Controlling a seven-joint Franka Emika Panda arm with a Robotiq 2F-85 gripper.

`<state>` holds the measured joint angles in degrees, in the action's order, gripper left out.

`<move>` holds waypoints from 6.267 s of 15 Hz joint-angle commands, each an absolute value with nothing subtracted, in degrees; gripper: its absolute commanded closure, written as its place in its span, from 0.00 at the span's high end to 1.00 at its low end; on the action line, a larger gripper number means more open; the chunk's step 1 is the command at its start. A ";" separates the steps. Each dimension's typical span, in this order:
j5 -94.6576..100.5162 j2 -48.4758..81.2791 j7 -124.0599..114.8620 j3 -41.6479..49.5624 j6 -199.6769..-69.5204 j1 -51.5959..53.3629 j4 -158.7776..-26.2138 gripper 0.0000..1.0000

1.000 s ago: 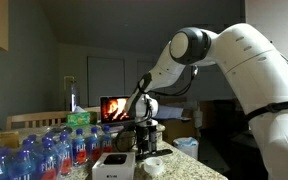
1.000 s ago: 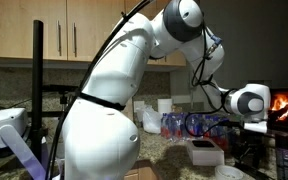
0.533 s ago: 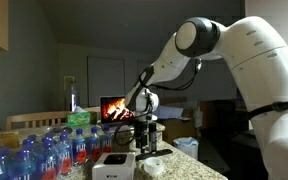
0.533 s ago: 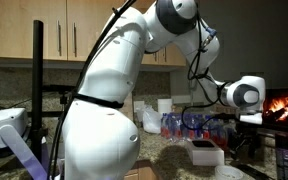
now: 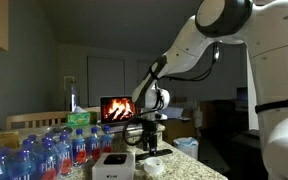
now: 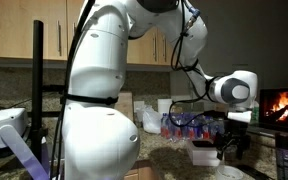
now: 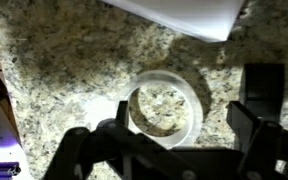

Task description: Take the bottle and the black object and put them on the counter, then stack the clear tape, the black object and the bottle on the box

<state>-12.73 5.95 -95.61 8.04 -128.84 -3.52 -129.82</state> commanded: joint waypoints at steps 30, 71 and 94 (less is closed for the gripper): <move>-13.07 4.87 -93.29 7.41 -132.73 -4.47 -137.92 0.07; -6.12 2.71 -97.29 -4.89 -135.58 4.03 -133.59 0.08; -7.29 1.24 -102.21 -1.72 -133.80 3.35 -132.33 0.07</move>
